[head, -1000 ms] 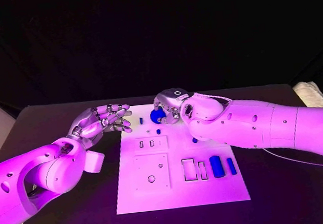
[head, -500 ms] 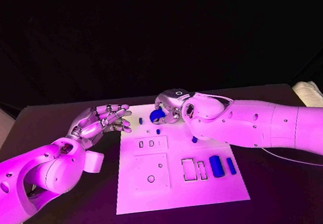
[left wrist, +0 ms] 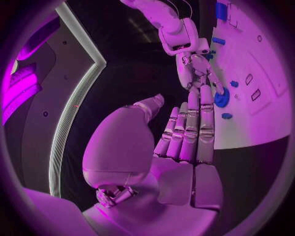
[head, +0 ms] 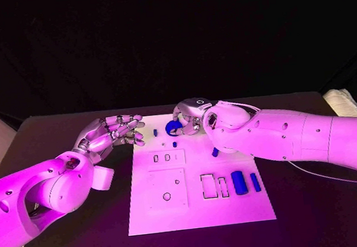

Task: Assemble the parts on the task board

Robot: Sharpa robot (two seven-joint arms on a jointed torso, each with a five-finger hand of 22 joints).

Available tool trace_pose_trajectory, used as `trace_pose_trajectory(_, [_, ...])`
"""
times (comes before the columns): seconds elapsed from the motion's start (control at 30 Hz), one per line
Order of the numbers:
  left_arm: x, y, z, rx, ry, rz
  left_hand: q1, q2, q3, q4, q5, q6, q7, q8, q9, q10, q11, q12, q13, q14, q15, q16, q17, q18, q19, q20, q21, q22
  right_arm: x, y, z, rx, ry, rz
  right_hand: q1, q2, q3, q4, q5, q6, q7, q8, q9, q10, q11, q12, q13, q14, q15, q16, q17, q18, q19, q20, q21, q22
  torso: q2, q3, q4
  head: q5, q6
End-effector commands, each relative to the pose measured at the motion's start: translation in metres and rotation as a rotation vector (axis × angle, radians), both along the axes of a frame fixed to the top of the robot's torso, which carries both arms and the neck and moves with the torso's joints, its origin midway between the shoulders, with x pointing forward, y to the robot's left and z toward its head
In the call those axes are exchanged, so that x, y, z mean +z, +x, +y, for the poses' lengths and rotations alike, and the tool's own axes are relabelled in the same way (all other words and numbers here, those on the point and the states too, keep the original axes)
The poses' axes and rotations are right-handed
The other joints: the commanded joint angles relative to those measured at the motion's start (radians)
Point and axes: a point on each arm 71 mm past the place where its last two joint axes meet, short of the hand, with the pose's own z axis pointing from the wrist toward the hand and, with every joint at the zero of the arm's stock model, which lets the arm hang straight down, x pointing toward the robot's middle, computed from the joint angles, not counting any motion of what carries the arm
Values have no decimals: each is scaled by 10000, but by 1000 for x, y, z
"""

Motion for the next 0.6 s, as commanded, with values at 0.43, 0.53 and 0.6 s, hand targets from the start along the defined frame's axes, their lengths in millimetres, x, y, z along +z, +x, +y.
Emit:
trace_pose_trajectory(0.43, [0, 0, 0, -99, 64, -22, -45, 76, 46, -46, 34, -77, 391, -14, 12, -58, 16, -1, 9, -89, 10, 73, 17, 96, -60, -4, 54, 18, -7, -5, -13, -46, 81, 425, -141, 108, 121, -3, 89, 150, -23, 87, -12, 184, -16, 22, 1820, 1022, 18, 37, 2629, -67, 1063, 15, 44, 2633, -3, -5, 6, -20, -47])
trace_pose_trajectory(0.53, [0, 0, 0, -94, 71, -15, -45, 76, 46, -46, 34, -77, 391, -14, 12, -58, 16, -1, 9, -89, 10, 73, 17, 96, -60, -4, 54, 18, -5, -7, -15, -62, 315, 161, -147, 120, 153, -18, 136, 176, -31, 99, -17, 201, -24, 32, 1834, 1022, 11, 37, 2629, -67, 1063, 7, 44, 2633, -4, -1, 19, -15, -41])
trace_pose_trajectory(0.6, [0, 0, 1, -87, 75, -13, -45, 76, 46, -46, 34, -77, 391, -14, 12, -58, 16, -1, 9, -89, 10, 73, 17, 96, -60, -4, 54, 18, -3, -8, -17, -54, 543, -88, -152, 116, 187, -27, 220, 199, -38, 109, -25, 213, -33, 39, 1844, 1022, 2, 37, 2629, -67, 1063, 0, 44, 2633, -3, -1, 19, -10, -34])
